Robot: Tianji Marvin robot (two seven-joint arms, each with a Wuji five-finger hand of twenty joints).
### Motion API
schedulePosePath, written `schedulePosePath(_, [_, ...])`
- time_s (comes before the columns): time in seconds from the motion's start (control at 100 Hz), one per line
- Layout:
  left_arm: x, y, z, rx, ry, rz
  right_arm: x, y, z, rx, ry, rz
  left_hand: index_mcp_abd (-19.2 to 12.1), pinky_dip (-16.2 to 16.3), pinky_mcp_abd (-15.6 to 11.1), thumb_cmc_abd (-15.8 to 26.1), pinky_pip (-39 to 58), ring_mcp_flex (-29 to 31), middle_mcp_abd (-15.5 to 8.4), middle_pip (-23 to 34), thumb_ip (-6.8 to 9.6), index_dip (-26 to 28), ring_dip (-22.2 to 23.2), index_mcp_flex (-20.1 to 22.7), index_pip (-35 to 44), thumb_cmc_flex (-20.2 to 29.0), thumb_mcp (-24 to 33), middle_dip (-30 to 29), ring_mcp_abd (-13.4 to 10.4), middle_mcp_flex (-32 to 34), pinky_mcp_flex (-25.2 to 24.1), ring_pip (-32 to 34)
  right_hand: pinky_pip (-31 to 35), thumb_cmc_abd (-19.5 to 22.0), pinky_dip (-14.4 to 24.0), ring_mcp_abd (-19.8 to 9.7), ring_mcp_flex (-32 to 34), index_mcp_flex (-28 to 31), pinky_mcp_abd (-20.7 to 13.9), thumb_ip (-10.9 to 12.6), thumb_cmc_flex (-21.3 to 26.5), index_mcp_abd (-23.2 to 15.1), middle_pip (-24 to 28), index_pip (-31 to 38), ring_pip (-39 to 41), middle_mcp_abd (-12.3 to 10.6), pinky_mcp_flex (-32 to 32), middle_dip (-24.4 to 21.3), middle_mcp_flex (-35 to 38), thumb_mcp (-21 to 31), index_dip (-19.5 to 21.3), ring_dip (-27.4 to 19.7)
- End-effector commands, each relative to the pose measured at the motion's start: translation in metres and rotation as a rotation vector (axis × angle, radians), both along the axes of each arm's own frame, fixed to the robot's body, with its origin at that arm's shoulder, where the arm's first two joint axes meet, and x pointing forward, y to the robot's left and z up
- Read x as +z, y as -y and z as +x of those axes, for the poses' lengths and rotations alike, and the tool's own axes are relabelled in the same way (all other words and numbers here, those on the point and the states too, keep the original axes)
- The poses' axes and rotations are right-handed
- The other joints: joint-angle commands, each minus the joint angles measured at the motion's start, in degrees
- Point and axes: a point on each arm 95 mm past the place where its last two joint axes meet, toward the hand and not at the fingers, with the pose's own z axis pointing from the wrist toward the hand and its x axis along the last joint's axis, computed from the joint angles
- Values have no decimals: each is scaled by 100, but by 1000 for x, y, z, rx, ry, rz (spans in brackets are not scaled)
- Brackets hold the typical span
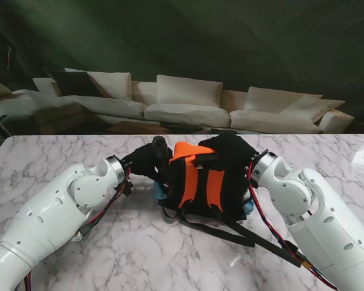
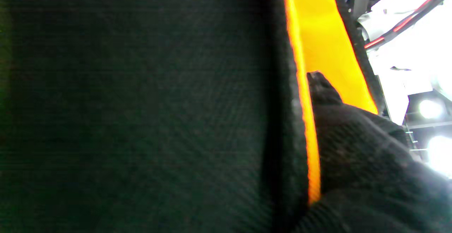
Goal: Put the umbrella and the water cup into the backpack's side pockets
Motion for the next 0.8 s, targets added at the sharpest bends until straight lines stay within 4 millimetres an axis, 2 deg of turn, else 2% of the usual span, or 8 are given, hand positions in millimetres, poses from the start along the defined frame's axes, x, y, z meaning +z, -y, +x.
schedulePosePath(0.0, [1, 0, -2, -25, -20, 50, 1, -2, -1, 5, 5, 10, -187, 104, 81, 983, 13, -72, 407, 837, 506, 321, 43, 681, 469, 550, 1219, 453, 6, 512, -127, 87, 24, 400, -18, -134, 144, 58, -73, 27, 604, -959, -68, 127, 57, -140, -24, 52, 11, 345, 106, 21])
schedulePosePath(0.22, [9, -12, -7, -42, -38, 97, 1, -2, -1, 3, 0, 9, -244, 41, 171, 961, -184, -22, 325, 807, 444, 426, -2, 738, 383, 464, 1328, 457, 6, 500, -149, -37, 20, 401, -14, -134, 144, 51, -70, 29, 610, -954, -75, 126, 56, -142, -28, 55, 7, 340, 104, 21])
schedulePosePath(0.24, [10, -13, -7, -38, -41, 101, 1, -2, -1, 4, 0, 9, -236, 35, 177, 965, -204, -38, 407, 794, 440, 431, -7, 735, 375, 464, 1334, 452, 17, 475, -163, -52, 20, 401, -14, -134, 143, 51, -70, 29, 610, -954, -75, 126, 55, -140, -28, 55, 7, 340, 104, 21])
schedulePosePath(0.38, [10, -20, -6, -4, -32, 101, 0, -4, -1, 8, -3, 8, -176, 25, 274, 1017, -396, -330, 533, 624, 379, 538, -129, 722, 278, 484, 1304, 398, 158, -124, -231, -320, 18, 403, -12, -125, 143, 51, -69, 31, 613, -954, -78, 128, 47, -139, -31, 58, 10, 342, 105, 19])
schedulePosePath(0.45, [7, -20, -6, -1, -23, 112, -1, -5, 0, 9, -7, 8, -156, 103, 368, 1049, -545, -568, 759, 1099, 367, 666, -334, 706, 182, 490, 1252, -175, 258, -1009, -251, -510, 17, 408, -11, -125, 144, 48, -67, 31, 611, -952, -80, 126, 48, -142, -34, 59, 7, 342, 104, 20])
schedulePosePath(0.52, [3, -19, -5, 1, -23, 122, -2, -6, 0, 10, -10, 8, -170, 79, 453, 1077, -703, -821, 884, 1221, 339, 784, -575, 665, 131, 481, 1232, -1414, 352, -1832, -279, -714, 16, 405, -9, -125, 143, 53, -65, 32, 610, -950, -82, 130, 49, -140, -34, 60, 9, 343, 105, 21])
schedulePosePath(0.67, [-1, -13, -7, 24, -42, 97, -3, -7, 1, 12, -16, 6, -118, -207, 756, 1108, -1210, -1288, 1215, 681, 312, 877, -1112, 608, 115, 524, 1201, -2111, 528, -2885, -337, -1112, 15, 404, -7, -123, 141, 50, -64, 32, 613, -951, -85, 127, 47, -125, -34, 63, 8, 346, 103, 23])
schedulePosePath(0.79, [4, -10, -8, 39, -60, 96, -3, -6, 0, 12, -17, 6, -67, -409, 890, 1093, -1482, -1489, 1306, 579, 297, 896, -1328, 606, 121, 548, 1199, -2255, 641, -3110, -335, -1220, 13, 405, -5, -122, 140, 56, -62, 31, 614, -954, -89, 129, 40, -133, -37, 64, 6, 346, 104, 21])
